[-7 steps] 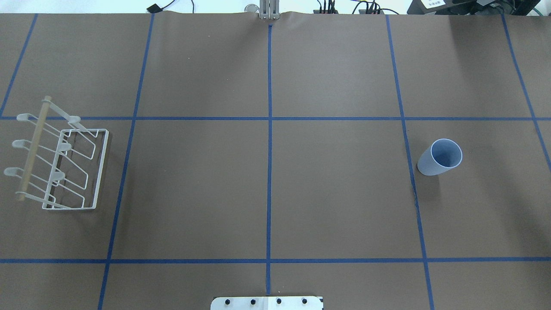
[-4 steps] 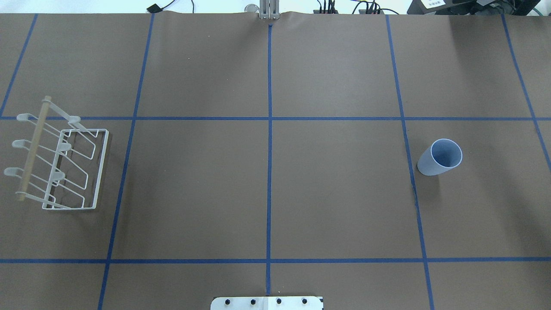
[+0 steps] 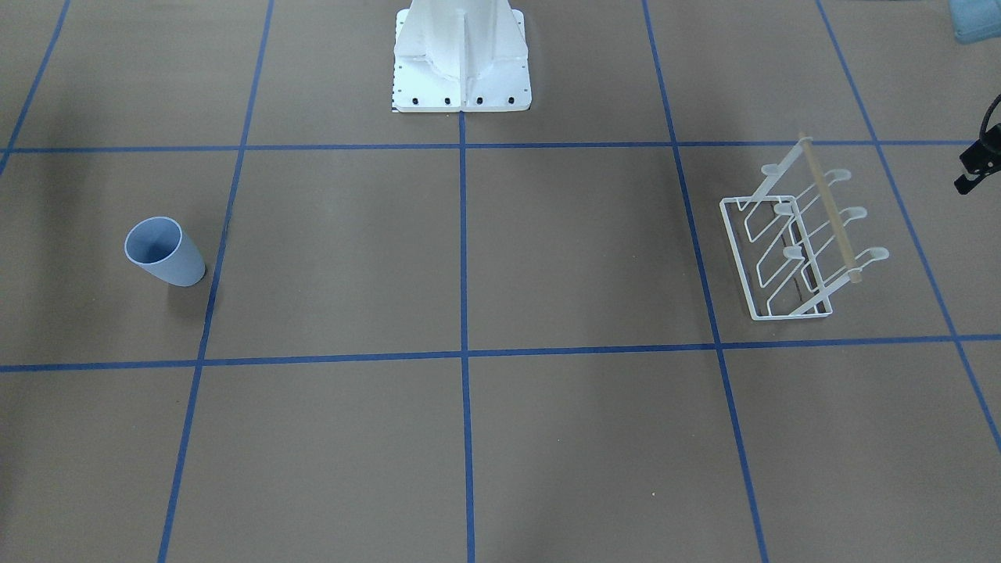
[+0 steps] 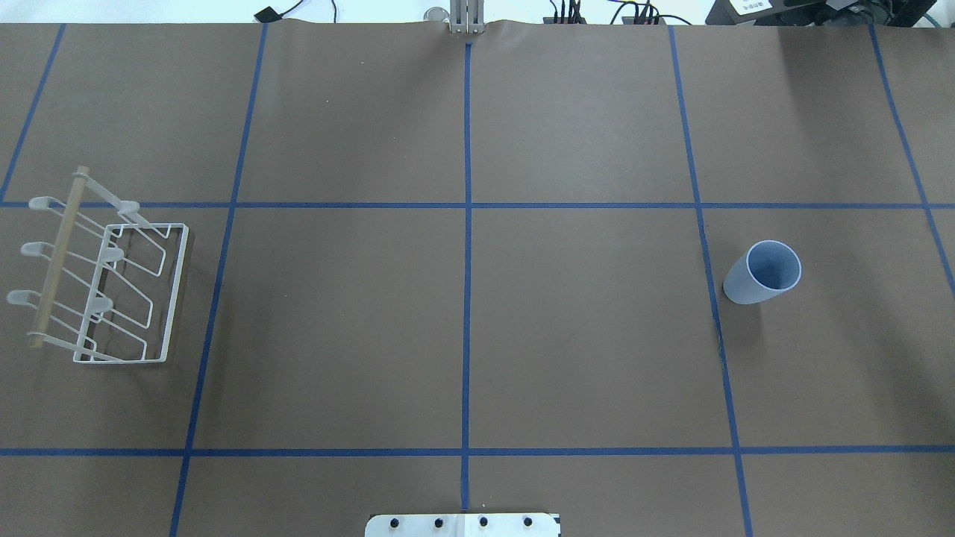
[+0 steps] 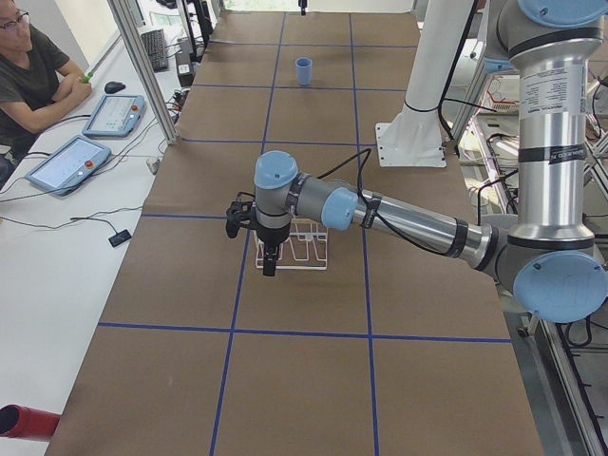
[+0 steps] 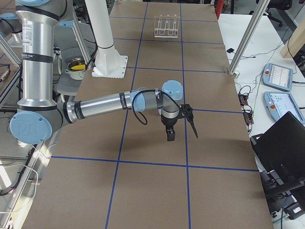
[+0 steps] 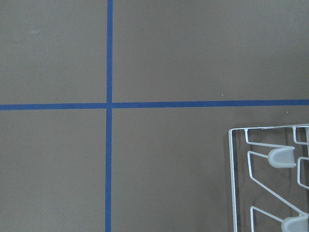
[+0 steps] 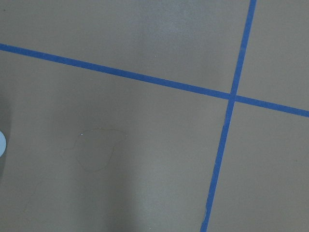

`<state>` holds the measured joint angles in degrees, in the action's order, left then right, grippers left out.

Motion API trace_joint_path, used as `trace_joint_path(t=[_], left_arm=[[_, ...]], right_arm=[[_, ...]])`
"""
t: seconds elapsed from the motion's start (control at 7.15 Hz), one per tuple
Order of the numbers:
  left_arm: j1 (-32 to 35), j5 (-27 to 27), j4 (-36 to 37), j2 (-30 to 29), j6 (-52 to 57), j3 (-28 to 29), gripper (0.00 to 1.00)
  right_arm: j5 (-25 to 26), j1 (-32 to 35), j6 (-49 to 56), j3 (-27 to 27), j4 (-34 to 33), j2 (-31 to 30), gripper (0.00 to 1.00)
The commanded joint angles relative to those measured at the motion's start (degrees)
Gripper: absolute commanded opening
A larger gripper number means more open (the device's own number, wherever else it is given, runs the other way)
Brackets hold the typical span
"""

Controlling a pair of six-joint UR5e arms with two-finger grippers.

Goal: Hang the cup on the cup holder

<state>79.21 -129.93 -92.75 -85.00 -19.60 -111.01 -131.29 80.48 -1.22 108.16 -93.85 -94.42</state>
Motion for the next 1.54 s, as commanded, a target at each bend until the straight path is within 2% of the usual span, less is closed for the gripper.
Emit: trace_joint_path(t=[0.0, 0.56, 0.98, 1.26, 1.4], left_arm=[[-0.11, 0.03, -0.24, -0.16, 0.09, 0.09, 0.98], [-0.90, -0.15, 0.03, -2.54, -0.09, -0.25, 0.98], [-0.90, 0.03, -0.15, -2.27, -0.01, 0.44, 0.98], [-0.90, -0.06, -0.06, -2.54, -0.18, 0.53, 0.98], [-0.99, 0.02, -0.06, -2.54, -0.09, 0.62, 0.98]], right_arm=[[0.16, -1.63, 0.08, -0.05, 0.16, 0.29, 1.00], [0.07, -3.57, -0.89, 0.48, 0.33, 0.99, 1.00], [-0.89, -8.65, -5.52, 0.21, 8.83, 1.08, 1.00], [-2.57, -14.61, -14.91, 0.56, 18.21, 0.56, 1.00], [-2.39, -16.22, -19.65, 0.56, 19.92, 0.30, 1.00]])
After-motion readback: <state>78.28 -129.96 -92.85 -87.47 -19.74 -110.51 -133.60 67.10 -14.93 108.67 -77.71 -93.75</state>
